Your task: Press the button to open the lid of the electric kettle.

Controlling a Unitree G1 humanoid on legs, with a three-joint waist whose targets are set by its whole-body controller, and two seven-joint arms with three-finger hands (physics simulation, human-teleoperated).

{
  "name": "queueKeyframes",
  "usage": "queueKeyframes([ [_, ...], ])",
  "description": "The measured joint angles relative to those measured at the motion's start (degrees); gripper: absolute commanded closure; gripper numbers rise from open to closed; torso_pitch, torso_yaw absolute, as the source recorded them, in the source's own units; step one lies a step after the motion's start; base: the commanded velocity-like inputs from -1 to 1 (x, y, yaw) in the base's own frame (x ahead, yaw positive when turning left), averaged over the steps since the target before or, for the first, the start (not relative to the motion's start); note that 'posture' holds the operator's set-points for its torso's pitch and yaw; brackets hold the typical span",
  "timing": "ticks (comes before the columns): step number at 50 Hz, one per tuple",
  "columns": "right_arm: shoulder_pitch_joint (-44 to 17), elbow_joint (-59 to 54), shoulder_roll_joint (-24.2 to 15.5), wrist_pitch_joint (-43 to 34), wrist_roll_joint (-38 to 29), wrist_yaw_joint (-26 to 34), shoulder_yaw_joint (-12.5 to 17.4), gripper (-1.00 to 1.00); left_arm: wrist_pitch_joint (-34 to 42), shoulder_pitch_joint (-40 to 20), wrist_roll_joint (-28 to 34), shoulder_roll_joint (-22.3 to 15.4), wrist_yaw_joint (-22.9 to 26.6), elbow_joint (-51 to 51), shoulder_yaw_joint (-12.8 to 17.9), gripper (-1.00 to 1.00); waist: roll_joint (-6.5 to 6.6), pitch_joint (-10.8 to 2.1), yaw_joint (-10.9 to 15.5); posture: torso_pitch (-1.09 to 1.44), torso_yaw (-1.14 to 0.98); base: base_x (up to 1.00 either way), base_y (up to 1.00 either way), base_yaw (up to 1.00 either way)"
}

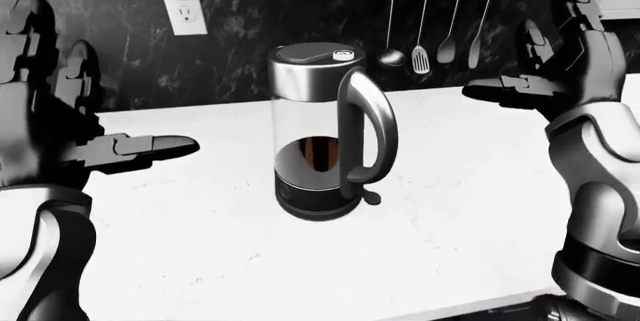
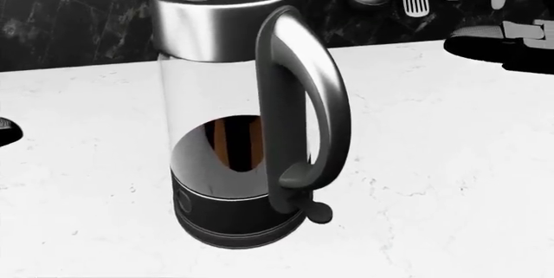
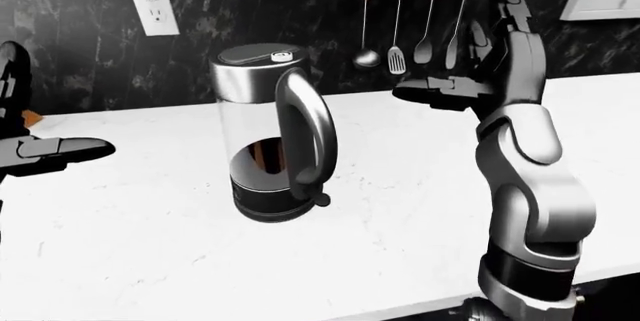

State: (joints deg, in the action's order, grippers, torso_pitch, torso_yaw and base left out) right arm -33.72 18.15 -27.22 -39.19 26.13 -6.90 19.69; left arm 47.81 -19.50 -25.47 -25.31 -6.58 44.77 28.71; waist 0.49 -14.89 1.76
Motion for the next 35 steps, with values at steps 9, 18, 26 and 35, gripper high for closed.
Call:
queueKeyframes([
  [9,-4.4,-2.5,-1.1,-0.7,-2.9,1.0,-1.5,-1.0,0.5,-0.3,2.4,0.0,0.9,0.3,-1.4,-1.0,0.2,-0.06,0.2,-0.39,0.0,0.0,0.0,0.0],
  [18,-10.4,-7.8,-1.2,-0.7,-6.0,2.6,-3.7,-1.0,2.2,-1.1,4.5,0.6,2.0,0.7,-2.2,-1.0,0.11,0.08,0.4,-0.39,0.0,0.0,0.0,0.0],
  [26,-13.1,-11.1,-0.2,-0.2,-8.2,3.6,-4.9,-1.0,2.7,-1.4,5.4,1.1,2.6,0.6,-2.1,-1.0,0.05,0.13,0.5,-0.39,0.0,0.0,0.0,0.0],
  [35,-17.7,-17.1,0.9,1.2,-11.2,4.7,-6.9,-1.0,3.1,-1.7,5.2,1.2,2.5,0.9,-2.2,-1.0,0.31,0.27,0.6,-0.39,0.0,0.0,0.0,0.0],
])
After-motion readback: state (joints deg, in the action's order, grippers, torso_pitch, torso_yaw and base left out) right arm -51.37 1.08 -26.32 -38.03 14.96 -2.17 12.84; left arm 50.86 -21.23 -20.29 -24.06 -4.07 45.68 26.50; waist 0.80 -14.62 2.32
